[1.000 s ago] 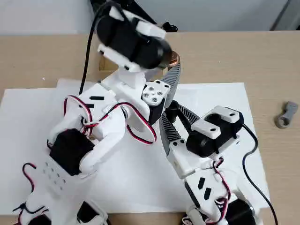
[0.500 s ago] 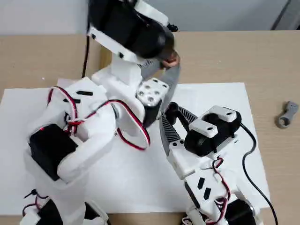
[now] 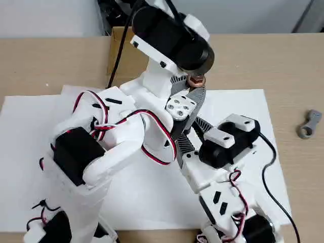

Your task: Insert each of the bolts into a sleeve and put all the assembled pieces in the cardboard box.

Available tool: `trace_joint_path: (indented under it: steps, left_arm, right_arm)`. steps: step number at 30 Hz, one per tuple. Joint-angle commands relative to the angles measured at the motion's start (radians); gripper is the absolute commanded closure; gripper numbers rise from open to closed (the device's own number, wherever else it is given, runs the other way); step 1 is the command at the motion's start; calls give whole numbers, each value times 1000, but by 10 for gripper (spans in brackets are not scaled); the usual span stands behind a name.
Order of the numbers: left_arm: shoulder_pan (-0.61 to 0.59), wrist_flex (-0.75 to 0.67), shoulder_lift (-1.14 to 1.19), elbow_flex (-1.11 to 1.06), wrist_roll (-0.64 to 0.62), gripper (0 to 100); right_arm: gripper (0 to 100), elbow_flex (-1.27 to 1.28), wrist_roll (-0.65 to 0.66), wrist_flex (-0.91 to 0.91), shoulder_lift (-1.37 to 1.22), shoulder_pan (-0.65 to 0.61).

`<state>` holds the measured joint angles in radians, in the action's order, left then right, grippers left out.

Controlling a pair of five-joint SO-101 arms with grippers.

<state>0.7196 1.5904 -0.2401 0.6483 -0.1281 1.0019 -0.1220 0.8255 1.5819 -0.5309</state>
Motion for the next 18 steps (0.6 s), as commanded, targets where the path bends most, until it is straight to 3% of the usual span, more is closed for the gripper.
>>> trace_joint_path:
  steps: [1, 18]
  left_arm:
    - [5, -9, -5, -1, 3, 994]
    - [6, 17, -44, -4, -5, 994]
  right_arm:
    - [995, -6, 5, 1, 12, 2]
    - [995, -6, 6, 1, 12, 2]
